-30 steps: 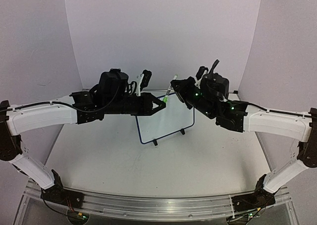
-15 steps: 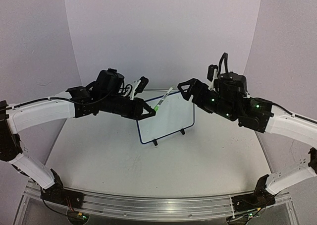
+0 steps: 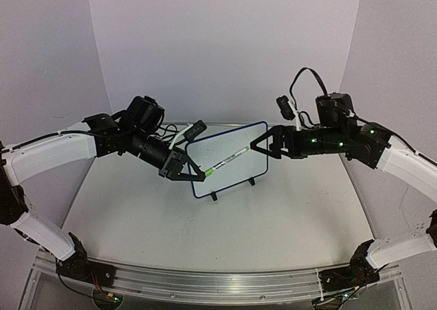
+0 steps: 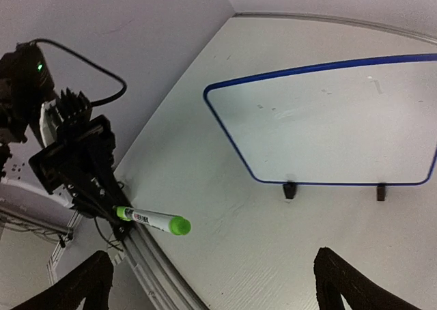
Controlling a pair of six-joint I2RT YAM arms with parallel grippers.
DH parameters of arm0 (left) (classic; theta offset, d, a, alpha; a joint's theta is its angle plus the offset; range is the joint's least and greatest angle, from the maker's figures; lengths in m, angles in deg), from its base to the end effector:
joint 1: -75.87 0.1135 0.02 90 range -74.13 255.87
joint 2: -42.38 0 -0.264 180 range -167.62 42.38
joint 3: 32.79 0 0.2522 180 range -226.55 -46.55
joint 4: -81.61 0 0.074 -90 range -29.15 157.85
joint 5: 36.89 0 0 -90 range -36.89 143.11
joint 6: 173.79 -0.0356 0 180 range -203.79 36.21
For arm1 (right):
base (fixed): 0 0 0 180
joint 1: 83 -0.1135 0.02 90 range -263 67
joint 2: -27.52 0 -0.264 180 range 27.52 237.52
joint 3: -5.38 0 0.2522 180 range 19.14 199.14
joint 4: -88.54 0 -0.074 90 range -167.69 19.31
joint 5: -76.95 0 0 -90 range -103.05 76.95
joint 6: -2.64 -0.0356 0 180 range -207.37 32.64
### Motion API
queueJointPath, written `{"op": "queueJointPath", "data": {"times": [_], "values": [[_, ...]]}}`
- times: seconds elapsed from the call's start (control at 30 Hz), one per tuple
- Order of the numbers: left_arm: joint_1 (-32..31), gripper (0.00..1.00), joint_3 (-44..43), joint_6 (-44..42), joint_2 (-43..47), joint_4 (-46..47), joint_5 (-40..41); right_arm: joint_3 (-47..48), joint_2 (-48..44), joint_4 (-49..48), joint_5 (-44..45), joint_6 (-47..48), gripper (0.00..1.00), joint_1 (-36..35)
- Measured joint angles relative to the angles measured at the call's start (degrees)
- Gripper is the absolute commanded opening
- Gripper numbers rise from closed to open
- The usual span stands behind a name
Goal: Write a sentence on the whiteboard
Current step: Open the pen cap from the whiteboard marker.
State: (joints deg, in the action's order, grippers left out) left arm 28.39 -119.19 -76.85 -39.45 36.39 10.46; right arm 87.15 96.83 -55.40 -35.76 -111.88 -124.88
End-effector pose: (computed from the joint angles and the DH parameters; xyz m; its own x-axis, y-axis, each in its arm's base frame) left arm 0.1917 -0.2447 0.3297 -0.5445 0.4623 -0.6998 0.8298 0.1754 -0.5298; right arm 0.1925 0.1911 0.3721 -0.6361 -0.0561 -0.7696 -0.6762 0.5209 0.5209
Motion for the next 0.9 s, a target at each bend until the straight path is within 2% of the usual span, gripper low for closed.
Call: {"op": "queueJointPath", "data": {"times": [0.13, 0.4, 0.73, 0.9], "values": [[0.0, 0.0, -0.8, -2.8, 0.0, -2.8, -4.7, 1.5, 4.6, 0.5, -12.9, 2.5, 0.93, -0.1], [-0.1, 0.0, -4.3, -8.6, -2.1, -10.4, -10.0, 3.6, 12.0, 1.3, -29.3, 4.0, 0.63, -0.2], [-0.6, 0.0, -7.3, -13.5, -6.7, -18.0, -11.3, 5.0, 14.7, -0.1, -37.5, 3.1, 0.44, -0.9], [-0.6, 0.0, -8.8, -14.7, -7.0, -19.8, -11.8, 5.3, 15.2, -0.3, -38.6, 3.2, 0.43, -1.9]]}}
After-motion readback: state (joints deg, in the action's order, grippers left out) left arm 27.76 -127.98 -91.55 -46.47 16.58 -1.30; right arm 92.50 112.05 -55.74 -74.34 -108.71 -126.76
